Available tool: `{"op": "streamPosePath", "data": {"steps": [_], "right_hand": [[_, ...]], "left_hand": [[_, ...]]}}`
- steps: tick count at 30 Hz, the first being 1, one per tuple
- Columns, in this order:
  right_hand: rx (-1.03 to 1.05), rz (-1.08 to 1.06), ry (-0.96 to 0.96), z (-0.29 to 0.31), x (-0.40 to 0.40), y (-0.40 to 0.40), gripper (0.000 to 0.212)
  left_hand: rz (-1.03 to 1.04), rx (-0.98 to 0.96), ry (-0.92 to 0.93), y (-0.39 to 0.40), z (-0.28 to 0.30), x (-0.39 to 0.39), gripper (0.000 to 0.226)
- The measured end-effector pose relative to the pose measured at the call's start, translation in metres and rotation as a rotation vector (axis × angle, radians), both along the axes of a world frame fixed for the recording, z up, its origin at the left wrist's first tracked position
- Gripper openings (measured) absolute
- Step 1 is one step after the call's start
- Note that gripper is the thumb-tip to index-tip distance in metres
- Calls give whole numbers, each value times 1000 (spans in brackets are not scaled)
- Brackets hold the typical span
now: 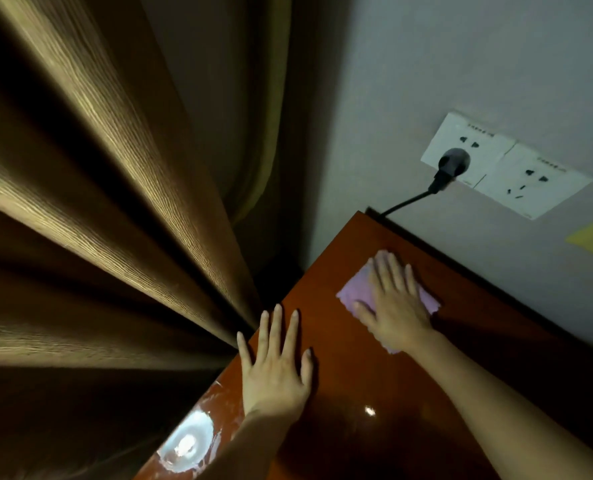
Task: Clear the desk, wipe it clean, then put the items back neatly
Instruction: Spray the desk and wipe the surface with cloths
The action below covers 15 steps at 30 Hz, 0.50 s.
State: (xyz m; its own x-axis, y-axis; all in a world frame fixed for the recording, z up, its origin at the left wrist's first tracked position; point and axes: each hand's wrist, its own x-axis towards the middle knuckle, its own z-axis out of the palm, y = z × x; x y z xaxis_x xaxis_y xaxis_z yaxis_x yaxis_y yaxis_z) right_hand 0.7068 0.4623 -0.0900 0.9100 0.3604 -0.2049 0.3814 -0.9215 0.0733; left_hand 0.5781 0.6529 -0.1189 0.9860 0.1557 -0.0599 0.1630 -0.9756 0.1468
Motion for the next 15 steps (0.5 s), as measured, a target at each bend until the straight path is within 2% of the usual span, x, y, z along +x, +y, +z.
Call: {"op": "streamPosePath", "data": {"steps": [2, 5, 7, 11, 13, 15], "right_hand": [[-8, -117, -8, 3, 15, -9, 103], [-41, -277, 11, 6, 41, 12, 83], [-35, -283, 38, 8, 54, 38, 76], [26, -55, 9, 1, 47, 69, 79], [43, 105, 1, 0, 29, 60, 87], [36, 175, -12, -3, 23, 33, 86]], "left_hand": [[-4, 16, -21, 1, 1, 0, 58], [-10, 34, -28, 1, 2, 1, 57], [-8, 23, -19, 1, 2, 0, 58], [-1, 2, -6, 1, 3, 1, 58], [-3, -10, -10, 1, 3, -1, 57], [-1, -24, -16, 2, 3, -2, 57]]}}
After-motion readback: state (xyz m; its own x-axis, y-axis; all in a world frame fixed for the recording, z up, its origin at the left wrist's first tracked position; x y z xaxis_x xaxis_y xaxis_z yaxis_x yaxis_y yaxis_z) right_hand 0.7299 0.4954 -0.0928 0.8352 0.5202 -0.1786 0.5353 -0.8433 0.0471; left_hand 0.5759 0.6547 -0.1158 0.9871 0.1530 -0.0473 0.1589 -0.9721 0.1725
